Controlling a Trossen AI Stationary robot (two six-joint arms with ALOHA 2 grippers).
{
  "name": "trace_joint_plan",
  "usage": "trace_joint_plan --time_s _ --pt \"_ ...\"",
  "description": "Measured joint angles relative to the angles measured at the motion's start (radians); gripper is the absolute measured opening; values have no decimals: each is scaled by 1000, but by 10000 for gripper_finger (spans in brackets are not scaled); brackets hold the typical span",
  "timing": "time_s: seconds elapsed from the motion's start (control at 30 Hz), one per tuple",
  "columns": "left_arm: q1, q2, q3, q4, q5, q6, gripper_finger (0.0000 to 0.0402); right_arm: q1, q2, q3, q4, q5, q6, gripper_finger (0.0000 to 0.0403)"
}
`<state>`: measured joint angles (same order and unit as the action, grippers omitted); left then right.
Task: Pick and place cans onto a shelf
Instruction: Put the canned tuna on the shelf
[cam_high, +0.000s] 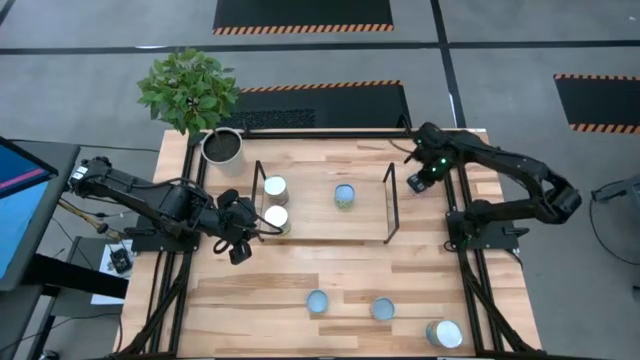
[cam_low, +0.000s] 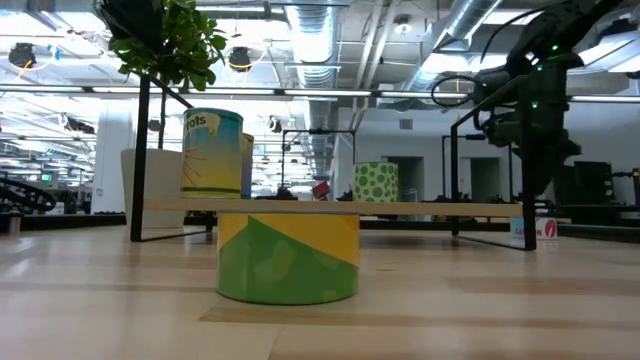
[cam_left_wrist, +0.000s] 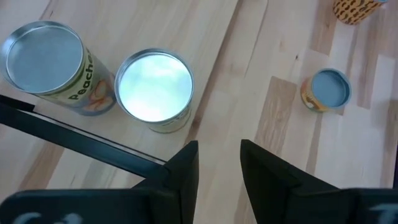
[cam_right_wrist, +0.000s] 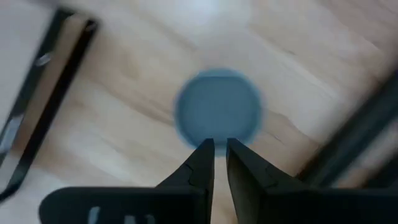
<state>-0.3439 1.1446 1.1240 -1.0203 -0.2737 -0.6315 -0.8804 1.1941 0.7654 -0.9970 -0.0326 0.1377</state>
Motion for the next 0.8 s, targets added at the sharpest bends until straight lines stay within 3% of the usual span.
trace_joint_plan --time_s 0.23,0.53,0.8 --pt "0 0 0 0 0 14 105 -59 6 -10 -22 -1 120 66" --pt "0 0 0 0 0 48 105 -65 7 -114 79 -25 247 67" --pt "0 0 0 0 6 104 105 -86 0 -131 119 -22 311 111"
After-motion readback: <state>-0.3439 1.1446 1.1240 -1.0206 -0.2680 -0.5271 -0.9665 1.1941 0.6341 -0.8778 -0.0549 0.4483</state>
